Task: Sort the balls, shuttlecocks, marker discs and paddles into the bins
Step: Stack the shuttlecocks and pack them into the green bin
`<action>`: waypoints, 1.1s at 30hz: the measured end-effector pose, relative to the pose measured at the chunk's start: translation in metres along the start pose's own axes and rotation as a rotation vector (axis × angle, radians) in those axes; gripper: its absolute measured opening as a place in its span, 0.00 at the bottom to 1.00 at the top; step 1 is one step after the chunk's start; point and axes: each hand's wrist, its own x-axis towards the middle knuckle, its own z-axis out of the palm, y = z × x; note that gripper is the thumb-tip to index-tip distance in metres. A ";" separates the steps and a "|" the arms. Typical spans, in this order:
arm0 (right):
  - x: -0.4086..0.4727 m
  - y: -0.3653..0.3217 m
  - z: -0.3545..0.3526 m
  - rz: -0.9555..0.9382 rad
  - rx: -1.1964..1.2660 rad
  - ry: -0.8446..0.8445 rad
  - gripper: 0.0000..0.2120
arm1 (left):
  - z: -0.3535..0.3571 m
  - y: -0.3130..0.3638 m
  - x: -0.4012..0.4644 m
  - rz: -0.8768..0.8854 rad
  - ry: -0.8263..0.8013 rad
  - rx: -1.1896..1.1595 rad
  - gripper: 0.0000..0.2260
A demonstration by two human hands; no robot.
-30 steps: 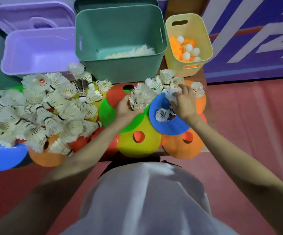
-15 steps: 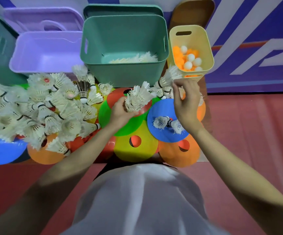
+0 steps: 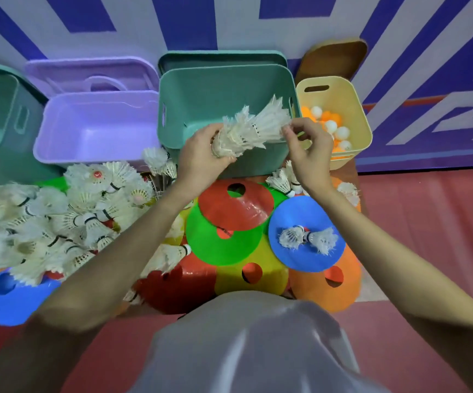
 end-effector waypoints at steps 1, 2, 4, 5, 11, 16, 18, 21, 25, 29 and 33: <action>0.009 0.000 0.007 -0.015 -0.025 -0.006 0.05 | -0.006 0.000 0.014 0.003 -0.011 0.049 0.28; 0.018 0.001 0.016 -0.020 -0.043 -0.023 0.05 | -0.012 -0.001 0.027 -0.004 -0.031 0.100 0.29; 0.038 0.003 0.033 -0.016 -0.075 -0.074 0.05 | -0.023 -0.006 0.054 -0.029 -0.079 0.194 0.30; 0.049 0.006 0.042 -0.010 -0.088 -0.100 0.05 | -0.026 -0.010 0.068 -0.040 -0.104 0.223 0.31; 0.109 0.037 0.094 0.062 -0.239 -0.314 0.12 | -0.021 -0.050 0.143 -0.103 -0.242 0.350 0.29; 0.145 0.074 0.127 0.100 -0.421 -0.467 0.13 | 0.007 -0.078 0.184 -0.143 -0.293 0.437 0.25; 0.153 0.087 0.136 0.110 -0.478 -0.518 0.13 | 0.018 -0.087 0.192 -0.146 -0.315 0.508 0.22; 0.157 0.102 0.147 0.117 -0.503 -0.574 0.12 | 0.033 -0.096 0.197 -0.127 -0.368 0.694 0.20; 0.154 0.123 0.162 0.148 -0.499 -0.619 0.12 | 0.047 -0.108 0.198 -0.187 -0.353 0.785 0.17; 0.152 0.135 0.174 0.174 -0.463 -0.661 0.11 | 0.050 -0.121 0.199 -0.267 -0.339 0.753 0.17; 0.150 0.138 0.183 0.131 -0.506 -0.744 0.13 | 0.053 -0.123 0.198 -0.263 -0.358 0.816 0.19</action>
